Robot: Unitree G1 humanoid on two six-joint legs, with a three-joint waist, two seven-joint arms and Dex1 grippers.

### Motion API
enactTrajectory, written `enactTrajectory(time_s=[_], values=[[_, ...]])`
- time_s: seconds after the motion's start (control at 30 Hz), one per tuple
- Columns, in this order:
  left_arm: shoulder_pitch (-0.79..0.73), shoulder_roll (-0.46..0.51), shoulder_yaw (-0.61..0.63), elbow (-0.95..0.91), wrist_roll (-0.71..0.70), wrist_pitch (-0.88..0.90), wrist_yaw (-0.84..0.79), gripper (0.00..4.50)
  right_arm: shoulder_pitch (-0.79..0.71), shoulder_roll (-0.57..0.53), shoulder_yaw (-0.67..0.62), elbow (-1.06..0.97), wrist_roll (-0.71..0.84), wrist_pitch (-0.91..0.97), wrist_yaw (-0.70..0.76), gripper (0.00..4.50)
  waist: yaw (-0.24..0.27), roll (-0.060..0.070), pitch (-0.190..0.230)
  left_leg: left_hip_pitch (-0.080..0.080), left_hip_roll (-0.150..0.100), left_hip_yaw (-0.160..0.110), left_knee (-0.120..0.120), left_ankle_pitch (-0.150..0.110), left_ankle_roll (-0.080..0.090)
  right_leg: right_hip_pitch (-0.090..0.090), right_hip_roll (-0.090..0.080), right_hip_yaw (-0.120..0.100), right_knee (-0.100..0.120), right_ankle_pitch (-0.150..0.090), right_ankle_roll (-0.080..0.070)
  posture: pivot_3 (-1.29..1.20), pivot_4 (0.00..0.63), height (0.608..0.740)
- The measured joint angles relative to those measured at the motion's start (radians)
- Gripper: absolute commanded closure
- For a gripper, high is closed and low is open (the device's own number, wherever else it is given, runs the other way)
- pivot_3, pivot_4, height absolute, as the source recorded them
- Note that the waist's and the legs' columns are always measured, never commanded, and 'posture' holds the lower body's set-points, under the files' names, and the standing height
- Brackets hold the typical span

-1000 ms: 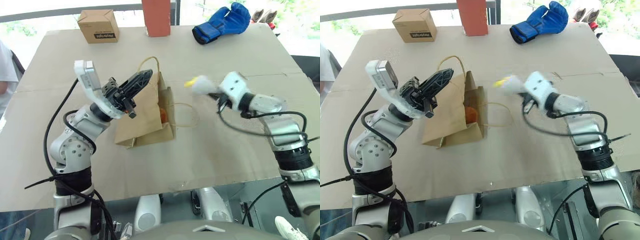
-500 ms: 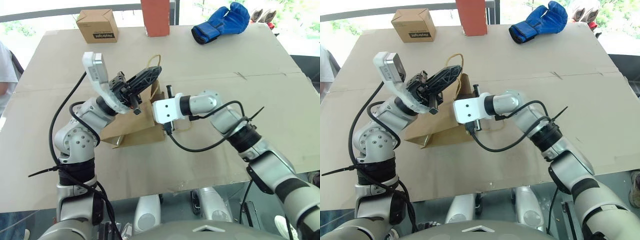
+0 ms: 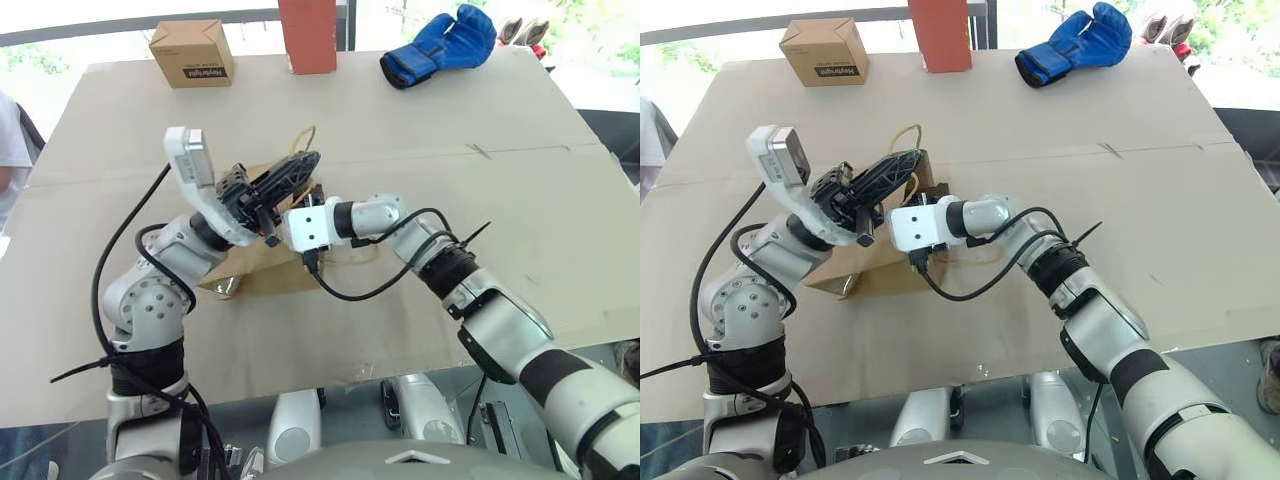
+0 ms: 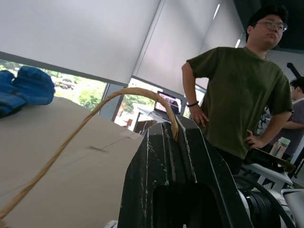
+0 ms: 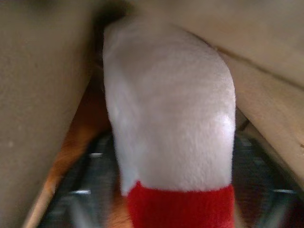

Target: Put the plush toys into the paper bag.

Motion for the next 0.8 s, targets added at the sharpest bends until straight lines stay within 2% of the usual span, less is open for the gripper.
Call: enactTrajectory(time_s=[0.2,0.4,0.5,0.63,0.7,0.8], values=[[0.045,0.023,0.055,-0.009,-0.01,-0.005,-0.005,4.5,0.118,-0.101,-0.038,-0.199,0.065,0.118,0.082,0.52,0.003,0.0,0.0,0.0,0.0,0.0,0.0,0.0,0.0,0.0,-0.001,0.0,0.0,0.0,0.0,0.0,0.15,0.74],[0.063,0.042,0.104,-0.013,-0.04,-0.012,-0.018,4.5,0.216,-0.256,-0.132,-0.547,0.147,0.436,0.144,0.52,0.007,0.0,0.0,0.0,0.0,0.001,0.0,0.0,0.0,0.0,-0.001,0.0,0.0,-0.001,-0.001,0.0,0.15,0.74],[0.061,0.042,0.105,-0.011,-0.042,-0.013,-0.023,4.5,0.238,-0.289,-0.16,-0.656,0.174,0.566,0.151,0.52,0.006,0.0,0.0,0.0,0.0,0.001,0.0,0.0,0.0,0.0,0.0,0.0,0.0,-0.001,-0.002,0.0,0.15,0.74],[0.057,0.041,0.107,-0.006,-0.056,-0.017,-0.03,4.5,0.301,-0.346,-0.191,-0.793,0.23,0.832,0.151,0.52,0.009,0.0,0.0,0.0,0.0,0.001,0.0,0.0,0.0,0.0,0.0,0.0,0.0,-0.001,-0.002,0.0,0.15,0.74],[0.051,0.042,0.128,0.0,-0.077,-0.018,-0.027,4.5,0.352,-0.363,-0.246,-0.861,0.288,1.052,0.129,0.52,0.014,0.0,0.0,0.0,0.0,0.001,0.0,0.0,0.0,0.0,0.0,0.0,-0.001,-0.001,-0.002,0.0,0.15,0.74],[0.026,0.042,0.156,0.007,-0.118,-0.017,-0.019,4.5,0.414,-0.261,-0.385,-0.898,0.382,1.435,0.017,0.52,0.018,-0.001,-0.001,0.0,0.0,0.001,0.001,0.0,0.0,0.0,0.0,0.001,0.0,-0.002,-0.003,0.0,0.15,0.74]])
